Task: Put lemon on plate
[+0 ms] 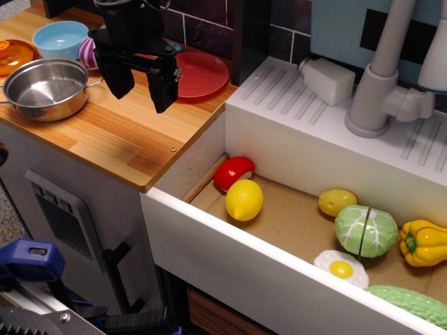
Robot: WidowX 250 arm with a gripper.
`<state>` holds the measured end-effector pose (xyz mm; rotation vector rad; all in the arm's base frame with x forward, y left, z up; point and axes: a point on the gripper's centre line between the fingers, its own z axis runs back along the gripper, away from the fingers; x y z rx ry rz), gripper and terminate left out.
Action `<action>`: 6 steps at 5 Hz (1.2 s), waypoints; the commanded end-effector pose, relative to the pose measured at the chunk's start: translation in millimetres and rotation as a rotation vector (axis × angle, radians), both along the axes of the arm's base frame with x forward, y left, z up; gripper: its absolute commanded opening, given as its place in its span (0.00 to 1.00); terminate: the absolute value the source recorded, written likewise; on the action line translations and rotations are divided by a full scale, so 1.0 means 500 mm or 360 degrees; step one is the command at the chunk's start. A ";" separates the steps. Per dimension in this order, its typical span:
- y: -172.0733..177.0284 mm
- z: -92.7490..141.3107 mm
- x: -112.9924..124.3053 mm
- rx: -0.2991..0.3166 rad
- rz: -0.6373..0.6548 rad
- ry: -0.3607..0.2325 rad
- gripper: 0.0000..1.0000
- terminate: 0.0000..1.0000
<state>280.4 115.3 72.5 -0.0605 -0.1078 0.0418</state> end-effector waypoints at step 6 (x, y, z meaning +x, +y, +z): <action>-0.221 -0.119 0.121 0.0183 -0.0026 -0.0049 1.00 0.00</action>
